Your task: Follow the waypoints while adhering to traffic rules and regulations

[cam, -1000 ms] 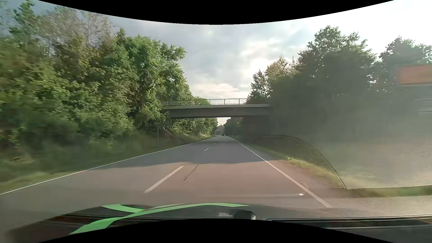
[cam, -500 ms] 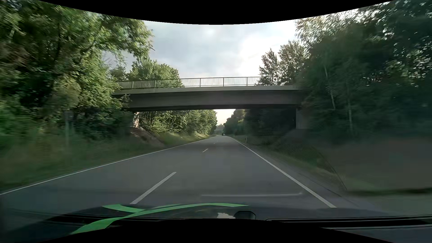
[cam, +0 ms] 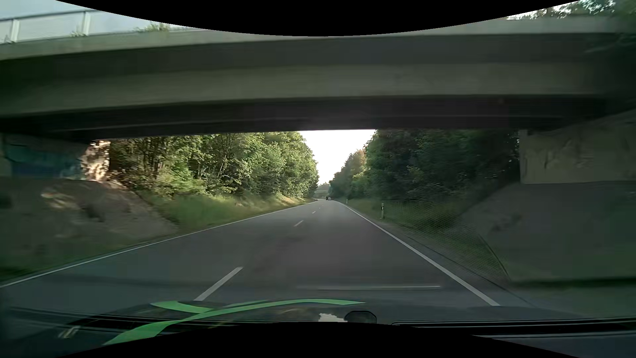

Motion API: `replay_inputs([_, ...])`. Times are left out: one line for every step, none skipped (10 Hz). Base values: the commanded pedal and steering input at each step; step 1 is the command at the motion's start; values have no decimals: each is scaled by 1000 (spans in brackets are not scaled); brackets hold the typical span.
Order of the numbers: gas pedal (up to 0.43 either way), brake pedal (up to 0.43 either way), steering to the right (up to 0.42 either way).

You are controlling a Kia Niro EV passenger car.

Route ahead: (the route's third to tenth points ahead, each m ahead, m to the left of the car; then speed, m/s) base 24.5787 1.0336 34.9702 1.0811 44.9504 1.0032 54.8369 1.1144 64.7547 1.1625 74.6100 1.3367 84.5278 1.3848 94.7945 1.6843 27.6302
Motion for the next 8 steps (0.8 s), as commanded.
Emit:
replay_inputs([268, 0, -1])
replay_inputs([260, 0, -2])
replay_inputs([248, 0, -1])
replay_inputs([240, 0, -2])
replay_inputs([240, 0, -2])
replay_inputs([240, 0, -2])
replay_inputs([240, 0, -3])
replay_inputs([240, 0, -3])
